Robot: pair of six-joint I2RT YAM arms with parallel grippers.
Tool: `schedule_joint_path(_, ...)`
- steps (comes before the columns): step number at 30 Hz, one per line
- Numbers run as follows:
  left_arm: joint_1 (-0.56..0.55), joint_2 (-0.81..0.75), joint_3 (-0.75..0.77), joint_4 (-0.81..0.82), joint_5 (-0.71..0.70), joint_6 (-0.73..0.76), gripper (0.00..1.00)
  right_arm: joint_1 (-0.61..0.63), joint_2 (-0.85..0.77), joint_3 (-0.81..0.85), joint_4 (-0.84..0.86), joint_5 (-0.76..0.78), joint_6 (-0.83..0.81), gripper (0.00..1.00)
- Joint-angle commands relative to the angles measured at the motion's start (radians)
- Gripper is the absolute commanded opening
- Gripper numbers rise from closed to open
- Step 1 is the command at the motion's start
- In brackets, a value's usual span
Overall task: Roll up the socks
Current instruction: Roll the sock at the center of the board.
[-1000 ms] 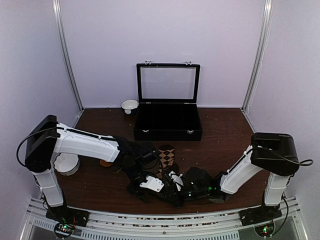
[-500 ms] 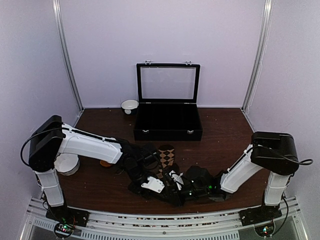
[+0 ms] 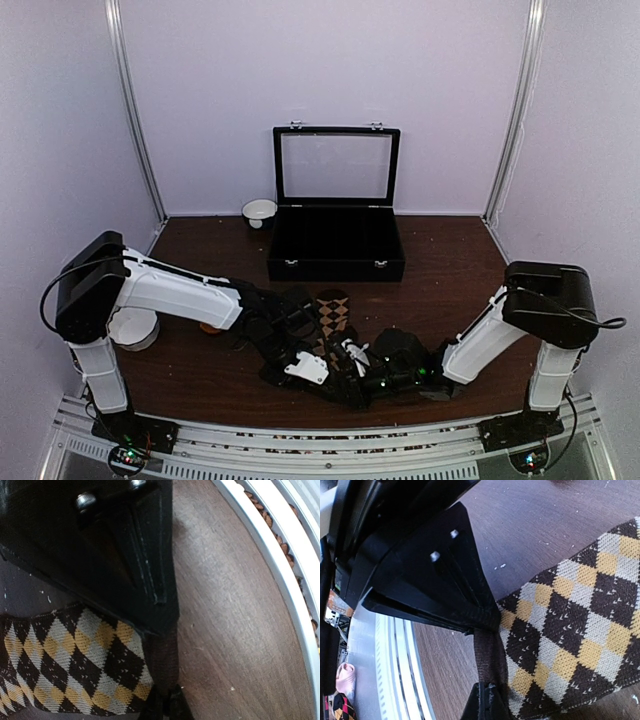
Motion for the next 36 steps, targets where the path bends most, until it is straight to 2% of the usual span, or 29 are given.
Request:
schedule_joint_path(1,0.000,0.024,-0.019,0.007,-0.029,-0.020,0.01,-0.011,0.013,-0.034,-0.028,0.004,0.056,0.01)
schedule_joint_path(3,0.001,0.041,-0.004,-0.015,-0.022,-0.031,0.00,-0.009,0.003,-0.056,0.013,0.013,0.070,0.09)
schedule_joint_path(6,0.024,0.085,0.044,-0.090,0.028,-0.054,0.00,-0.004,-0.026,-0.103,0.068,0.052,0.059,0.33)
schedule_joint_path(7,0.035,0.103,0.078,-0.119,0.048,-0.062,0.00,0.003,-0.044,-0.119,0.077,0.075,0.045,0.37)
schedule_joint_path(12,0.107,0.185,0.193,-0.275,0.179,-0.089,0.00,0.033,-0.153,-0.166,0.003,0.210,-0.049,0.45)
schedule_joint_path(17,0.125,0.236,0.262,-0.382,0.244,-0.093,0.00,0.071,-0.287,-0.212,-0.112,0.393,-0.160,0.52)
schedule_joint_path(24,0.135,0.341,0.366,-0.517,0.324,-0.126,0.00,0.221,-0.474,-0.128,-0.460,0.895,-0.353,0.57)
schedule_joint_path(25,0.138,0.354,0.378,-0.531,0.332,-0.133,0.00,0.234,-0.493,-0.122,-0.482,0.957,-0.360,0.71)
schedule_joint_path(26,0.141,0.364,0.385,-0.540,0.340,-0.142,0.00,0.243,-0.512,-0.127,-0.483,1.026,-0.360,0.97)
schedule_joint_path(27,0.144,0.370,0.389,-0.545,0.344,-0.149,0.00,0.248,-0.541,-0.142,-0.465,1.120,-0.336,1.00)
schedule_joint_path(30,0.154,0.387,0.400,-0.573,0.374,-0.150,0.00,0.230,-0.633,-0.216,-0.379,1.231,-0.260,0.99)
schedule_joint_path(33,0.170,0.399,0.404,-0.586,0.405,-0.158,0.00,0.201,-0.702,-0.284,-0.330,1.200,-0.152,0.99)
schedule_joint_path(36,0.189,0.412,0.405,-0.586,0.430,-0.168,0.00,0.201,-0.730,-0.344,-0.240,1.093,-0.182,1.00)
